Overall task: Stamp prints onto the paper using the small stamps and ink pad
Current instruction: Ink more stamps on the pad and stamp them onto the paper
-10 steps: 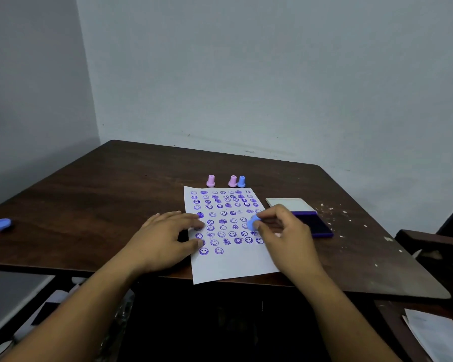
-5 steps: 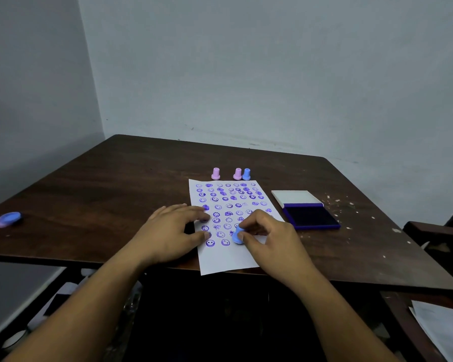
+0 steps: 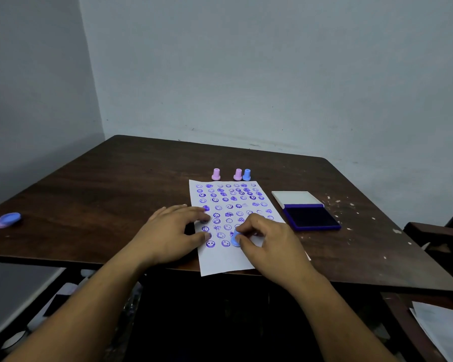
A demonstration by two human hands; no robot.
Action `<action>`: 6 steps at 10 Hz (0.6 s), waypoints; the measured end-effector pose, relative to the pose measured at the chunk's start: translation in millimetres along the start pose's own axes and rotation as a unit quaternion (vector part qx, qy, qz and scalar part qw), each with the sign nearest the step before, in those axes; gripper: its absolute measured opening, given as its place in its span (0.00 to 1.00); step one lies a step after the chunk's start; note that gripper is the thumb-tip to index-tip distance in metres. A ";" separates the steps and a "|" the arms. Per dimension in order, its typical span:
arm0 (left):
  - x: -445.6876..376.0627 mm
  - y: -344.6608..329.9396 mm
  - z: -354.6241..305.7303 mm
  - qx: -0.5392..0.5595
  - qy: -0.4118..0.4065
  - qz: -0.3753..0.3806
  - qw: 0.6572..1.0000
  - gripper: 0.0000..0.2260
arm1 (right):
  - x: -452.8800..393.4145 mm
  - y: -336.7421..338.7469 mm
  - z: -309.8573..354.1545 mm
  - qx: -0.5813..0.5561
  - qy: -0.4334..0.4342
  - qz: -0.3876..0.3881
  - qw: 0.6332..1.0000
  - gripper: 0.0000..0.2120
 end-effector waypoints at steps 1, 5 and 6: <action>0.8 0.1 -0.8 0.001 -0.001 -0.004 1.000 0.27 | 0.1 0.0 -0.2 -0.010 -0.011 -0.006 1.000 0.05; 1.3 1.2 -2.4 0.000 -0.001 0.000 1.000 0.26 | 0.6 4.3 5.0 -0.057 -0.018 0.023 0.998 0.19; 1.5 1.2 -3.1 -0.001 -0.001 0.001 1.000 0.26 | 0.3 4.2 4.6 -0.063 -0.014 0.013 0.998 0.21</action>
Point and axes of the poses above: each hand's wrist, its own x-axis away from the middle knuckle, its own y-axis out of the back of the hand, z = x × y, the point moved 5 cm from there along -x, towards the middle knuckle, and after that the axes turned 9 degrees about x, right-handed, at the moved point
